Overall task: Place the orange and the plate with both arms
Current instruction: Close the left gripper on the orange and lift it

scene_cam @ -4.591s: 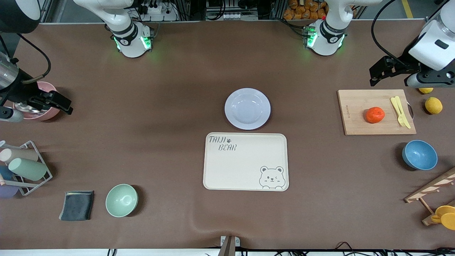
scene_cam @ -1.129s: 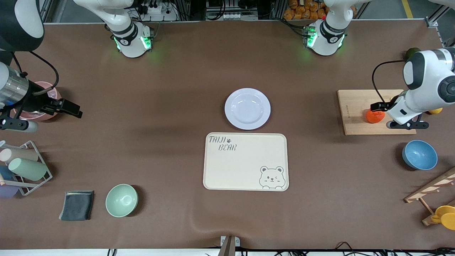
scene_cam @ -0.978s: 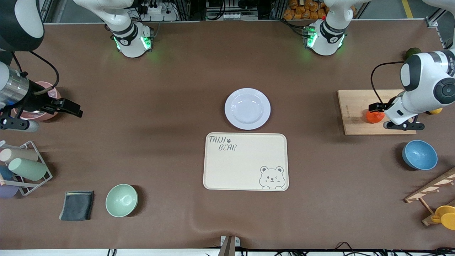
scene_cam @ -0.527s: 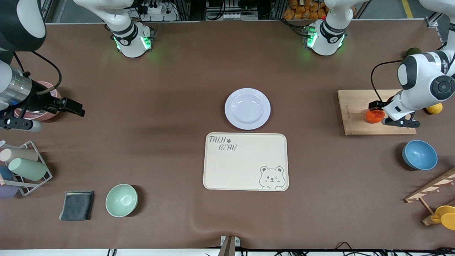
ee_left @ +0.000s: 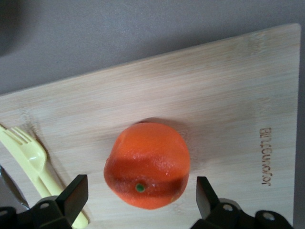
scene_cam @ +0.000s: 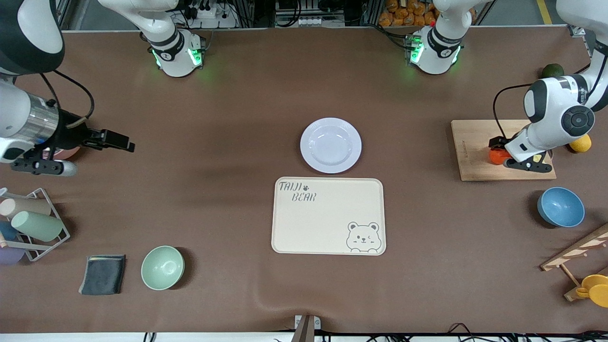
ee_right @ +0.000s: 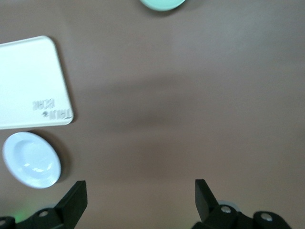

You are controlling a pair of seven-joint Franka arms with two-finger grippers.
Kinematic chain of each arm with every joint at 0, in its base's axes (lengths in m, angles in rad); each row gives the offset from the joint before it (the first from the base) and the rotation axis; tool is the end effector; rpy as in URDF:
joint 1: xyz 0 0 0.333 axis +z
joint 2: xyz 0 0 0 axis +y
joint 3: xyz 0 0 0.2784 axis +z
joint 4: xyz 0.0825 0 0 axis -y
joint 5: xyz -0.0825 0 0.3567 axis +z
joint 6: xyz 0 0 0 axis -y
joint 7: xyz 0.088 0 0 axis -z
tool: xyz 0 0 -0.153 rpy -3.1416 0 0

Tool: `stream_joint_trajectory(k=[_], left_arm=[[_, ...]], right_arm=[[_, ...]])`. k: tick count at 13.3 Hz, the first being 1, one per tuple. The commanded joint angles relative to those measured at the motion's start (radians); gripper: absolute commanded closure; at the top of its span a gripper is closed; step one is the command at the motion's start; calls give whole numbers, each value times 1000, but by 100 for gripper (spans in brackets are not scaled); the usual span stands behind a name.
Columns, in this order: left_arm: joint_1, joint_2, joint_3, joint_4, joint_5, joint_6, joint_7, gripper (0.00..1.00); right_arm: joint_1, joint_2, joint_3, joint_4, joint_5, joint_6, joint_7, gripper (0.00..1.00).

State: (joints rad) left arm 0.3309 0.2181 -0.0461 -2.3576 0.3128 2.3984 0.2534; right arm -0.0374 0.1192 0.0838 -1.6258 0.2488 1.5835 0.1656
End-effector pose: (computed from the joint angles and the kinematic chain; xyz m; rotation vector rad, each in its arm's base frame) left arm 0.4413 0.1404 0.1650 -2.9790 0.3262 0.3249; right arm 0.5414 0.0610 0.4591 -2.8823 0.2055 0.2719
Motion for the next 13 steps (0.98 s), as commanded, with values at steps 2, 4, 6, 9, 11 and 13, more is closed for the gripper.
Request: stream_joint_trajectory(k=[2,4,6,9,11,13], left_arm=[[34,24,-8,-3,68,36,7,0],[40,44,-8,-3,80,59,6,0],[42,64,-8,-3,80,70,7,0],[42,76,-8,-3,80,73,6,0],[40,89,-8,-3,80,91,6,6],[40,95,-8,0,80,96,6,53]], right_arm=[[-1,-23,2,-54,53,13,15,0],[7,-26,5,-94,76,16,15,0],[5,-35,5,-130,154,49,15,0],[16,-62,5,-216,222,125,15,0],[16,-61,5,-238,265,145,15,0],[25,-55,5,-255,271,165,2,0]])
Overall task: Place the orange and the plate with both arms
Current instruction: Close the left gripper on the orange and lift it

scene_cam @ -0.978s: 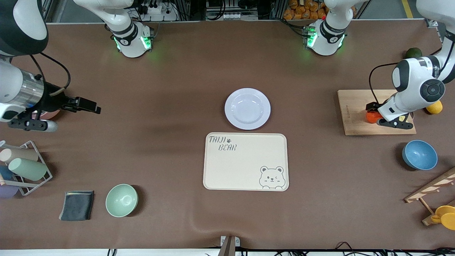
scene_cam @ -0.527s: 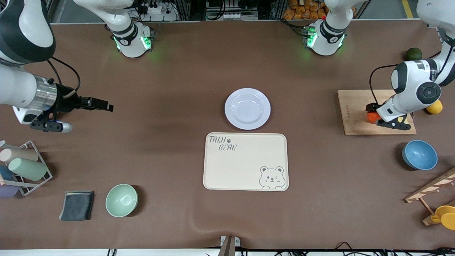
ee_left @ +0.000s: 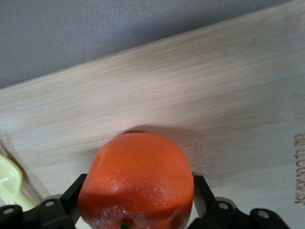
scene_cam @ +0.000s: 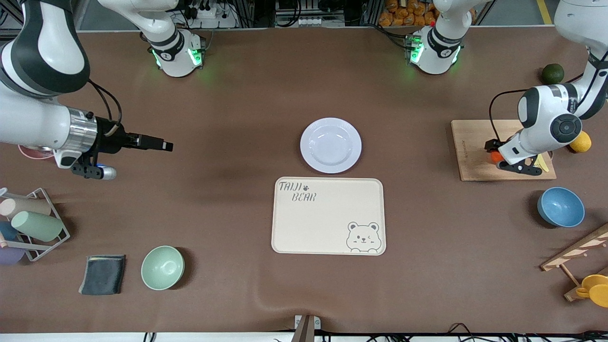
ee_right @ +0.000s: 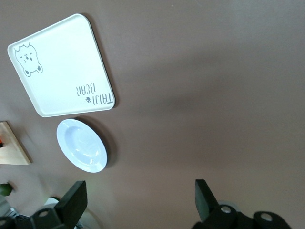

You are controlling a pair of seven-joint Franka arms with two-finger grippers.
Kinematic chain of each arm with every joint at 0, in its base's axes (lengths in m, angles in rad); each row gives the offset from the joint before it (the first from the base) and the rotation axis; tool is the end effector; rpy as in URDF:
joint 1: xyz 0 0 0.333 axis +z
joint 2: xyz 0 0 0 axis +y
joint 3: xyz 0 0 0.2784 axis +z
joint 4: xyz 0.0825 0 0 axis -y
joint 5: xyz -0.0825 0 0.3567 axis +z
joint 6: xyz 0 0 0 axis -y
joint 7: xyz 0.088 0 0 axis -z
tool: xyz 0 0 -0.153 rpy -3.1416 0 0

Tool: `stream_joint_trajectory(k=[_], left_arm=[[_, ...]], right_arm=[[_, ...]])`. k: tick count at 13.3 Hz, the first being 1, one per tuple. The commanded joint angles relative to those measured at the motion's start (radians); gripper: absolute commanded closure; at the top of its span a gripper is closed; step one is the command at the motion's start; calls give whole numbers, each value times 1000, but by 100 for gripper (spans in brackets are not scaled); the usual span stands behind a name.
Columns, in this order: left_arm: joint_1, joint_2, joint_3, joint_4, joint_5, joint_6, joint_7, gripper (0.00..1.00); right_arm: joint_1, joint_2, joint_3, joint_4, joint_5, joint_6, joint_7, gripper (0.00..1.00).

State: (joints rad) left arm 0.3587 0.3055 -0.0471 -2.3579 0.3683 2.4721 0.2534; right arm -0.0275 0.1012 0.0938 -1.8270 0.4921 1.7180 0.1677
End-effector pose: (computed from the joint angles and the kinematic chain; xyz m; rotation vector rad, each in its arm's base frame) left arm 0.4343 0.1477 0.1289 -2.9719 0.3771 0.3470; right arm 0.5277 0.0997 0.4024 -2.6429 0.3010 0.3559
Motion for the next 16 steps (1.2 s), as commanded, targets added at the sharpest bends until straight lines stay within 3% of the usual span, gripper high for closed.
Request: stream_joint_trajectory(k=[1,2,7,9,12,14,16], left_arm=[[13,4,-7,2,24,21,6,70],[13,-3,-7,3,24,21,7,78],[6,-104,-25,18,23,-14,13,80],[8,-144,-85,75,8,-118,1,80],[6,-180,-157,155,-110,-258,-16,80],[6,-189,-212,193,-123,-332,-84,80],[6,-189,-290,222,-123,-389,-198,80]], right_arm=[[17,-38,-3,-78,51,54,-2,0],[21,-40,-5,-107,112,70,-5,0],[24,-32,-5,-181,261,144,-69,0],[21,-32,-5,-244,354,184,-155,0],[20,-32,-6,-307,459,222,-252,0],[23,-23,-5,-327,506,238,-301,0],[52,-8,-5,-386,610,316,-438,0]])
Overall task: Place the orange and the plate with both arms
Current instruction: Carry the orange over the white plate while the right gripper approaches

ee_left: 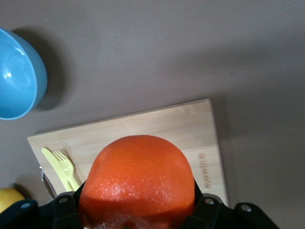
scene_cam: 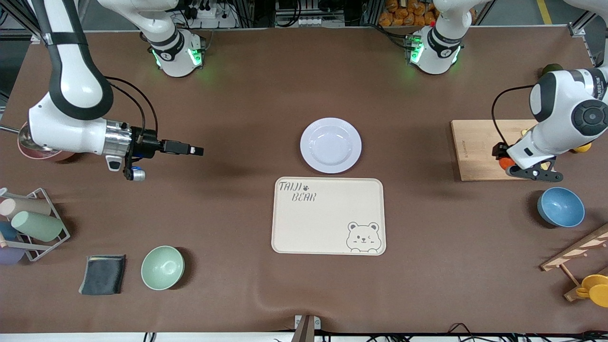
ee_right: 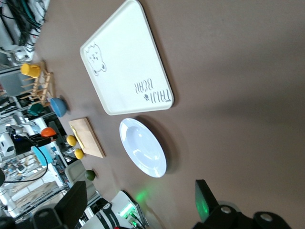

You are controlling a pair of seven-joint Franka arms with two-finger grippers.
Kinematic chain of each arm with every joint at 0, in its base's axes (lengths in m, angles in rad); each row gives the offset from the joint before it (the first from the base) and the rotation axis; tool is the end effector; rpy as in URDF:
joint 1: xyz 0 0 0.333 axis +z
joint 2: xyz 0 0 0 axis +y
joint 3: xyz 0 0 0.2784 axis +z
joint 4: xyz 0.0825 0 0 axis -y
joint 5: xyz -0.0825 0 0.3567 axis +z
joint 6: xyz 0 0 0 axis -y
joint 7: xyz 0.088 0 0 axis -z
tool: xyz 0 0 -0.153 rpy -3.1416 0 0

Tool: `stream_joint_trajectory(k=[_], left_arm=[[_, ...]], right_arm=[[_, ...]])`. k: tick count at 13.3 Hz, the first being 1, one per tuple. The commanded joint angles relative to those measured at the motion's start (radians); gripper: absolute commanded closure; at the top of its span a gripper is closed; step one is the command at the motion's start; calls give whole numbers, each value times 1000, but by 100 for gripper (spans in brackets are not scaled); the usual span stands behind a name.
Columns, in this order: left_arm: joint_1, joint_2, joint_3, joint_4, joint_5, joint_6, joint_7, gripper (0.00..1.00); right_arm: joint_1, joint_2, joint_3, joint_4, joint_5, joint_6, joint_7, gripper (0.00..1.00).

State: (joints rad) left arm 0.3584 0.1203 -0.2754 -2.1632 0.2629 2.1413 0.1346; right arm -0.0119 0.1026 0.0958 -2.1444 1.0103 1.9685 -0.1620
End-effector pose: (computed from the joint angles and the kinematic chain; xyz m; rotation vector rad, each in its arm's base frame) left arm 0.5032 0.0619 0.2685 -2.9541 0.3106 0.2280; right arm 0.5050 0.1334 0.3115 -2.2219 0.3481 0.2648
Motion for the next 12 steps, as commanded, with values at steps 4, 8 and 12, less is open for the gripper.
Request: stream_joint_trajectory(k=[4,8,12], left_arm=[[7,-4,-256,81,-28,-193,-315,80],[-1,18,-433,118,-105,-224,-521,80],[-129,148,-510,247,-123,-281,-709,80]], right_arm=[[148,25,-7,-121,260,213,-214,0],[217,58,-7,-124,329,301,-224,0],[259,110,-7,-157,575,343,-465,0]])
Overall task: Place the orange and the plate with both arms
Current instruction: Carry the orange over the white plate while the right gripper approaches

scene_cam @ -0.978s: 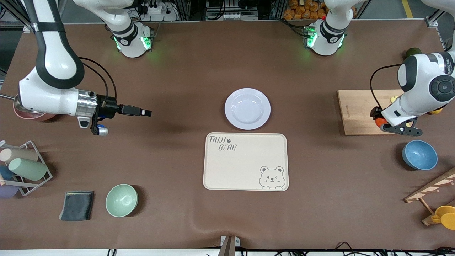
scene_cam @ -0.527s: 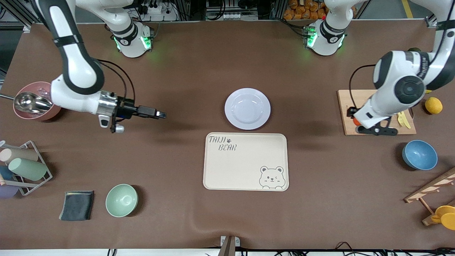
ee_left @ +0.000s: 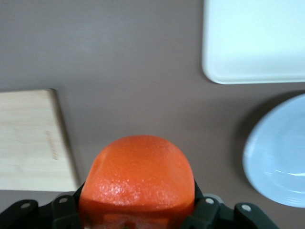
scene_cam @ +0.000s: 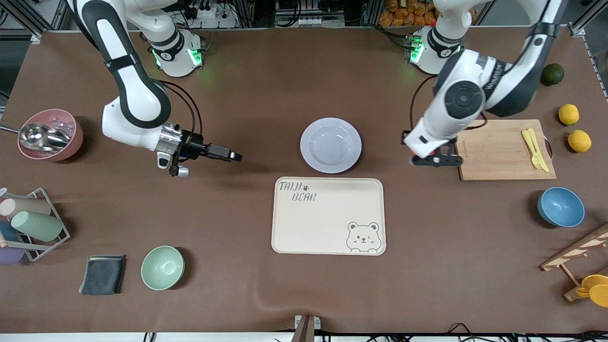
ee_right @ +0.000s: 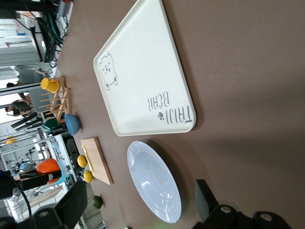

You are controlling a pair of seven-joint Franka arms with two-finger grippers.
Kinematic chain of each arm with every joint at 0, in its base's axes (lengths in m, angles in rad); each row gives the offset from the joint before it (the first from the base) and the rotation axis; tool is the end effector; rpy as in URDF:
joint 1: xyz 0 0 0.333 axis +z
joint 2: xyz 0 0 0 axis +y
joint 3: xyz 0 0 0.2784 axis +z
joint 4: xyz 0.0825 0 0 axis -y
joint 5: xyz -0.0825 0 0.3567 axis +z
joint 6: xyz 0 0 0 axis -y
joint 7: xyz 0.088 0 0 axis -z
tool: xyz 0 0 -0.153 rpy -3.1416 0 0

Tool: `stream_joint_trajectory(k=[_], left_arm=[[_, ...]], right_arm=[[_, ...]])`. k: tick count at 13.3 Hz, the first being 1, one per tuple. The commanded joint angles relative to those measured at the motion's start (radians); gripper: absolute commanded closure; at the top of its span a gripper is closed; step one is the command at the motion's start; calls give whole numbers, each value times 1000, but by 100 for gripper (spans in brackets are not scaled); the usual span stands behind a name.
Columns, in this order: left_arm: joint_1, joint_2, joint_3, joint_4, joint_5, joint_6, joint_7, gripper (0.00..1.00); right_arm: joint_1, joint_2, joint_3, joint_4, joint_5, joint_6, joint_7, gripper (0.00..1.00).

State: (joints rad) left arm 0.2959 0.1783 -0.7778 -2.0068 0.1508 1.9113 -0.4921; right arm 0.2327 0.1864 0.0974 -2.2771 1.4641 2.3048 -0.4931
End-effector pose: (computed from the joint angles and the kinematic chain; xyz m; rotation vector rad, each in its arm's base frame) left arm 0.4652 -0.2226 0.3082 -3.0154 0.0933 0.2841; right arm 0.4755 0.2214 0.2324 -2.1313 0.3680 0.0600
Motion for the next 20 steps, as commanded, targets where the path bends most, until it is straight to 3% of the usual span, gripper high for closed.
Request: stream_joint_trajectory(k=[1,10,17,20], left_arm=[[-107,128,-8,112,-11,-52,-138,80],[-382,432,2,247,22,-51,-394,81],[-555,533,144,339,55,-32,-428,81],[-563,558,152,344,61,29,-428,81]], right_arm=[[16,40,-8,-25,168,5,-183,0],[46,82,-8,-25,214,12,-255,0],[53,87,-8,-25,214,27,-274,0],[57,88,-8,-25,214,27,-275,0]])
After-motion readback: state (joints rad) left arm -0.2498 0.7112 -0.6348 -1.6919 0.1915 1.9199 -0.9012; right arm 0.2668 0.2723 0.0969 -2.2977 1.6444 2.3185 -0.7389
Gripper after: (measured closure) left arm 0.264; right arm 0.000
